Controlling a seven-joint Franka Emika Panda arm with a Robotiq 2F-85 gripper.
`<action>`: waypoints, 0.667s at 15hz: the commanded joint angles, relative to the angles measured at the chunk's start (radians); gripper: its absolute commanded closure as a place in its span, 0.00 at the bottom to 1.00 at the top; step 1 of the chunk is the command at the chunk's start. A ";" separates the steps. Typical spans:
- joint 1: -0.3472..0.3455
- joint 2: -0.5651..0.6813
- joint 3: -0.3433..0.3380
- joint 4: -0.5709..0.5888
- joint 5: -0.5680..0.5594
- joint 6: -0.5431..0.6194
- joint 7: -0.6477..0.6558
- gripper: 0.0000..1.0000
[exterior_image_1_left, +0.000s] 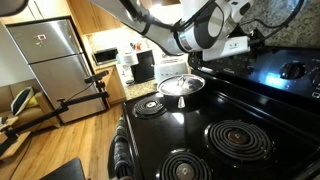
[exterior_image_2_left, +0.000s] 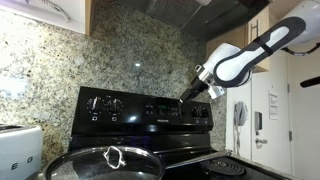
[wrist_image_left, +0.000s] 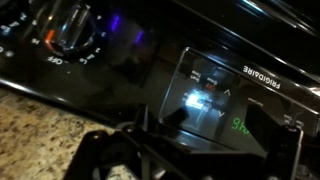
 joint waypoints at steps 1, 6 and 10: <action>0.023 0.010 0.012 -0.009 -0.017 -0.006 -0.030 0.00; 0.015 0.059 0.073 0.022 -0.010 0.014 -0.077 0.00; -0.024 0.103 0.134 0.062 -0.006 0.032 -0.148 0.00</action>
